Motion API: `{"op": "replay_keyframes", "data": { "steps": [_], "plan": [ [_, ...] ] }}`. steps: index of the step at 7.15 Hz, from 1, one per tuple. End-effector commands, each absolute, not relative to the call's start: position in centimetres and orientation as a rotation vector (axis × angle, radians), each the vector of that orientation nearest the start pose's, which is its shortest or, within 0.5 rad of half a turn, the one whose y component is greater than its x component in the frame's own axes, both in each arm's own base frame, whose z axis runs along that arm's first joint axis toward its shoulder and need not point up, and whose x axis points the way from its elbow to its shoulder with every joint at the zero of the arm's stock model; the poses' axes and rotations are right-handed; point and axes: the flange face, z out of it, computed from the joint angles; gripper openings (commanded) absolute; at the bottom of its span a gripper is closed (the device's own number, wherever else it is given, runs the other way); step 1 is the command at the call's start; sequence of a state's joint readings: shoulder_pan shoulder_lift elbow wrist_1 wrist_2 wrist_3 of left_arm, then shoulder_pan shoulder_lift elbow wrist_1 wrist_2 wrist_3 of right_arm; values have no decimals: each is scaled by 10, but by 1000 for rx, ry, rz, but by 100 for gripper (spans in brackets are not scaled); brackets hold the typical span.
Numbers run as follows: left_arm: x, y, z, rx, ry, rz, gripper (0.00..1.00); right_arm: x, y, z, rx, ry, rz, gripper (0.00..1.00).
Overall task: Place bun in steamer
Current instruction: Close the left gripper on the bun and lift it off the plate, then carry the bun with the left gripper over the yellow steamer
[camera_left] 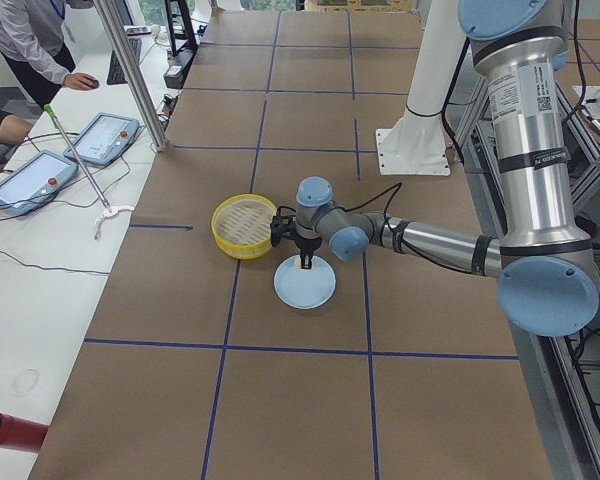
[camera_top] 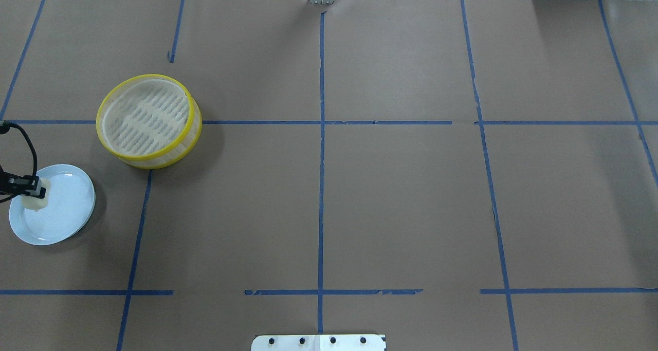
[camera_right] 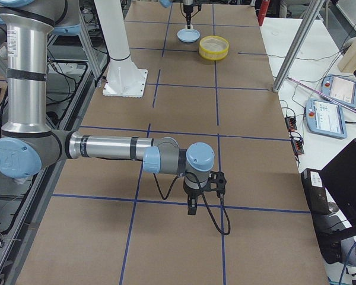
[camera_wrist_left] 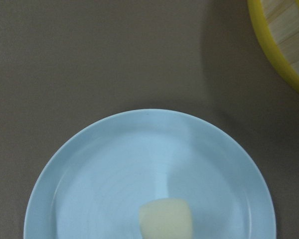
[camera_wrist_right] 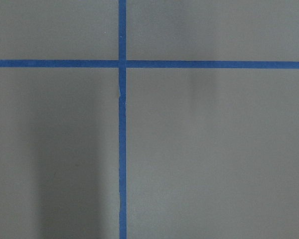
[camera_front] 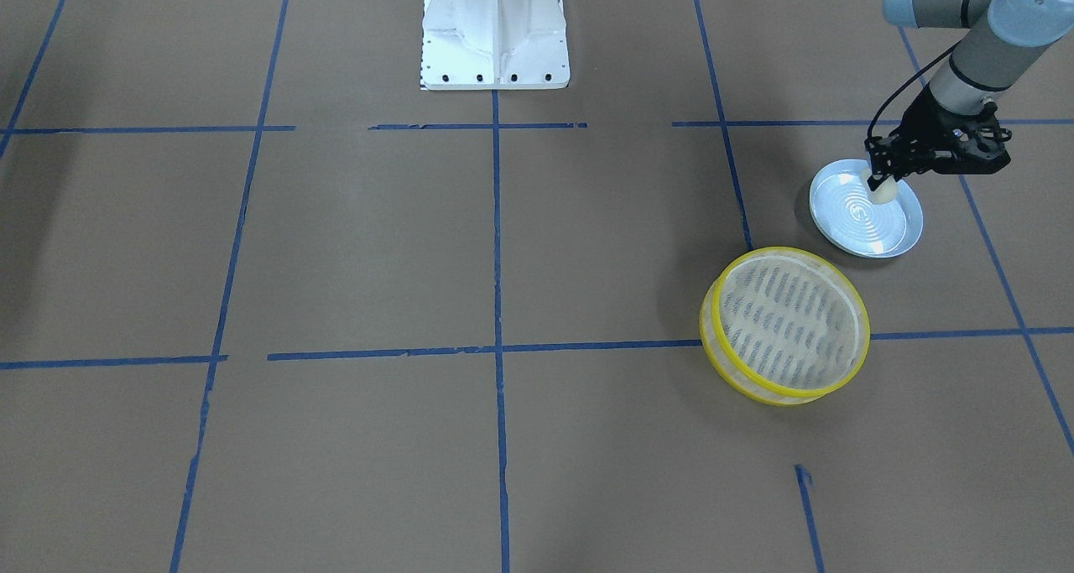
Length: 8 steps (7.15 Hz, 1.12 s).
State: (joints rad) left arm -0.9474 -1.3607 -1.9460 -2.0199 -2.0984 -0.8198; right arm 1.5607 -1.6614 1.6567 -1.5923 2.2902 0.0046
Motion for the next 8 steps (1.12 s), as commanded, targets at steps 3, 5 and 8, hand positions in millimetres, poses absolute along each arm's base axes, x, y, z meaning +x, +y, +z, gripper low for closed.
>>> {"op": "replay_keyframes", "data": {
  "steps": [3, 5, 8],
  "plan": [
    [142, -494, 425, 150, 671, 1, 25, 63, -451, 666, -32, -719, 4, 100],
    [164, -538, 380, 158, 682, -2, 25, 63, -452, 665, -30, -719, 4, 100],
    [267, -581, 376, 55, 734, 28, 26, 63, -452, 665, -30, -719, 4, 100]
  ]
}}
